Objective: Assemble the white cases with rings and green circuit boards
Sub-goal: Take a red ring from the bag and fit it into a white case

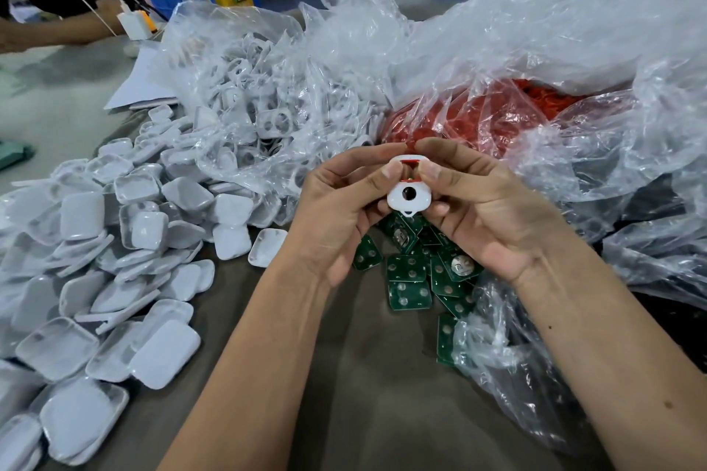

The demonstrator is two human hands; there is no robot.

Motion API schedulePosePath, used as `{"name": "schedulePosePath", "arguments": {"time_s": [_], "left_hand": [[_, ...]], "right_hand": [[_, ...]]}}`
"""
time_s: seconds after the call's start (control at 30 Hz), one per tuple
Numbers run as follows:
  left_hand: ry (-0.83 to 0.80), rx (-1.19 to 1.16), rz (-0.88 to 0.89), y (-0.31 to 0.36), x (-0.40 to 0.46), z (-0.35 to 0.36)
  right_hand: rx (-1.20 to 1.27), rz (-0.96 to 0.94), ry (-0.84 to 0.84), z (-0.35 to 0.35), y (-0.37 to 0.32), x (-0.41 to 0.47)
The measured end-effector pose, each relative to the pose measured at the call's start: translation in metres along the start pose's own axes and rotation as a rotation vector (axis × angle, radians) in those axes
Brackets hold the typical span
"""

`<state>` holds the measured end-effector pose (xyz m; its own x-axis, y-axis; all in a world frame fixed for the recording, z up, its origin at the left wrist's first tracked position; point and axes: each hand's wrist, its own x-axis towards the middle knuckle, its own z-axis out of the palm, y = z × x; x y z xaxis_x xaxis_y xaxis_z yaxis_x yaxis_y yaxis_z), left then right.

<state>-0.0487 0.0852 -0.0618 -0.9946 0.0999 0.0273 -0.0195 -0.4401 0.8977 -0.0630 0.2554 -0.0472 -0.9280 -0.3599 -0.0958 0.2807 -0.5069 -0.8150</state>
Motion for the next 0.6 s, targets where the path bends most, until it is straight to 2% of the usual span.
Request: {"name": "schedulePosePath", "arguments": {"time_s": [0.2,0.4,0.6], "left_hand": [[-0.057,0.142,0.074,-0.0066,0.0005,-0.0002],[0.002,0.23,0.1,-0.0066,-0.0008,0.0021],[0.11,0.293,0.127,-0.0047,-0.0002,0.0018]], "right_hand": [[-0.024,-0.003,-0.002,-0.0005,-0.0001,-0.0011],[-0.11,-0.038,0.005,-0.0038,-0.0022,-0.002],[-0.331,-0.174,0.175,0.0012,0.0067,0.0008]]}}
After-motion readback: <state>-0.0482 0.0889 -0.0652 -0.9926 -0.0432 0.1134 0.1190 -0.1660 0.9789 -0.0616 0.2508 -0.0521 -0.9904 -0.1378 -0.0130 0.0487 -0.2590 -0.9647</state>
